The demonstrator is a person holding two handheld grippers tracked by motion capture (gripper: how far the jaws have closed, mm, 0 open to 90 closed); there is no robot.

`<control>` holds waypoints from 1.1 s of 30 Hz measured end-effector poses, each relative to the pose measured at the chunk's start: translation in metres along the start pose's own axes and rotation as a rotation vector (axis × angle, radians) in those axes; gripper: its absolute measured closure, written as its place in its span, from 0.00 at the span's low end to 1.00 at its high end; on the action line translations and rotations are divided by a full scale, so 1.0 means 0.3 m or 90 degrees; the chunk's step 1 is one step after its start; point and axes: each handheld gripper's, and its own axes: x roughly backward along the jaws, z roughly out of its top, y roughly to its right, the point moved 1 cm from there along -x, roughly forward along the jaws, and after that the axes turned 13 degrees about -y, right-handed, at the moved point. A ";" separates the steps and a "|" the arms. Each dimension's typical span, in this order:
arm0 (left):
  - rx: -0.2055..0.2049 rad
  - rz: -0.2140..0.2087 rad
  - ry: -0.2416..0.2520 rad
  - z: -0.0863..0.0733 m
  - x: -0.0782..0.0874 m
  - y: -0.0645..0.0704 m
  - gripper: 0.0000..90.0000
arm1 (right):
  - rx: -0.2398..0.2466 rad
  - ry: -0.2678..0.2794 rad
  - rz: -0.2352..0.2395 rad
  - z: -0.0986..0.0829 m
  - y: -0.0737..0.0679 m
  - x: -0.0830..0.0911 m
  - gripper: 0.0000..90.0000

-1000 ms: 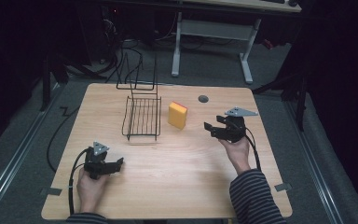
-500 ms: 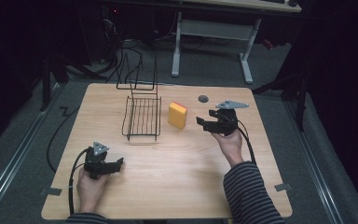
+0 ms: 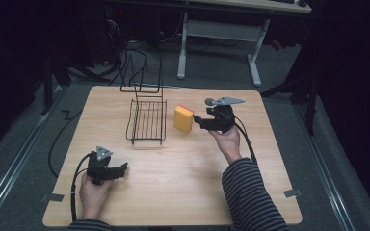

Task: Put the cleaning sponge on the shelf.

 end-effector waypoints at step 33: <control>-0.001 0.001 0.000 0.000 0.000 0.001 0.17 | -0.001 -0.030 0.010 0.005 -0.003 -0.211 0.31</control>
